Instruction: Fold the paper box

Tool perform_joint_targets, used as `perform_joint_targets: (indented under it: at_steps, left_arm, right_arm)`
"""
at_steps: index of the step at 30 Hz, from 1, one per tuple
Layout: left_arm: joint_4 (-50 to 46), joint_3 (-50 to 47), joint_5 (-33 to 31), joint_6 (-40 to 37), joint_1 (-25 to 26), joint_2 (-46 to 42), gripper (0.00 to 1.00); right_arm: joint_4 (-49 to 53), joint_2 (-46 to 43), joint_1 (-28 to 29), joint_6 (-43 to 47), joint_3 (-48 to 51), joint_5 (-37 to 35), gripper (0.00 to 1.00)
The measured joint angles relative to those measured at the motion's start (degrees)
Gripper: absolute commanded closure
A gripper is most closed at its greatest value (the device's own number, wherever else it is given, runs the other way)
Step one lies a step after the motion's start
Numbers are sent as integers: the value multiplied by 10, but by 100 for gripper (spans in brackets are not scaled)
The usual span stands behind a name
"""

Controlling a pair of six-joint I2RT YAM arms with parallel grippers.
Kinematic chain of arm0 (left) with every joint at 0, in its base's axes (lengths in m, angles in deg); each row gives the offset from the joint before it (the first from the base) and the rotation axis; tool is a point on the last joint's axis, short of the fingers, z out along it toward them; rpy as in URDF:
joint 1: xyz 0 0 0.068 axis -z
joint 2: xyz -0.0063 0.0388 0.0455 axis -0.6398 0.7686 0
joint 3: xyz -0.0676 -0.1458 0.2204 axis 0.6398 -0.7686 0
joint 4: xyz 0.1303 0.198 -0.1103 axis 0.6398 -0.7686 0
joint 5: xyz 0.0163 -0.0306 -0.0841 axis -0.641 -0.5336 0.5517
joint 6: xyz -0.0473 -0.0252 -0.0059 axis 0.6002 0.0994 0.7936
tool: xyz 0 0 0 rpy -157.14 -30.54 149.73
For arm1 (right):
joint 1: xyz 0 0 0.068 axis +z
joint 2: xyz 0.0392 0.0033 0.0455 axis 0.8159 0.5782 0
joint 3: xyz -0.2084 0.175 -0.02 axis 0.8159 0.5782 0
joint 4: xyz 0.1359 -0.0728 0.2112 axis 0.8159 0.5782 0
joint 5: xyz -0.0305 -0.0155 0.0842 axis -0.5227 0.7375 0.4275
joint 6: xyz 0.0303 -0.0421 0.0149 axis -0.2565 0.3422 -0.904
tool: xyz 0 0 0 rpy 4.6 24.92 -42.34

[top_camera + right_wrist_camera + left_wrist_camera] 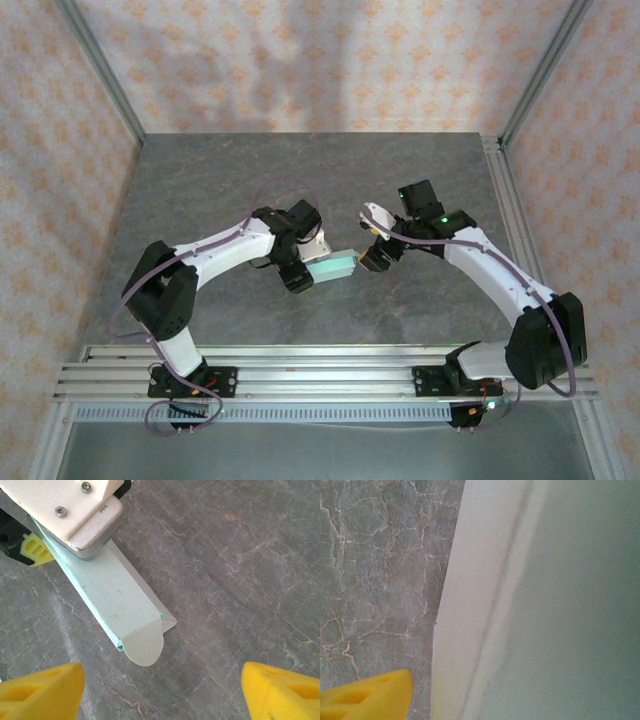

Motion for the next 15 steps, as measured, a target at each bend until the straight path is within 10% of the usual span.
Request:
perform_joint_targets:
  at_steps: [15]
  left_arm:
    - [6, -2, 3, 7, -3, 0, 33]
  right_arm:
    - [4, 71, 31, 23, -17, -10, 69]
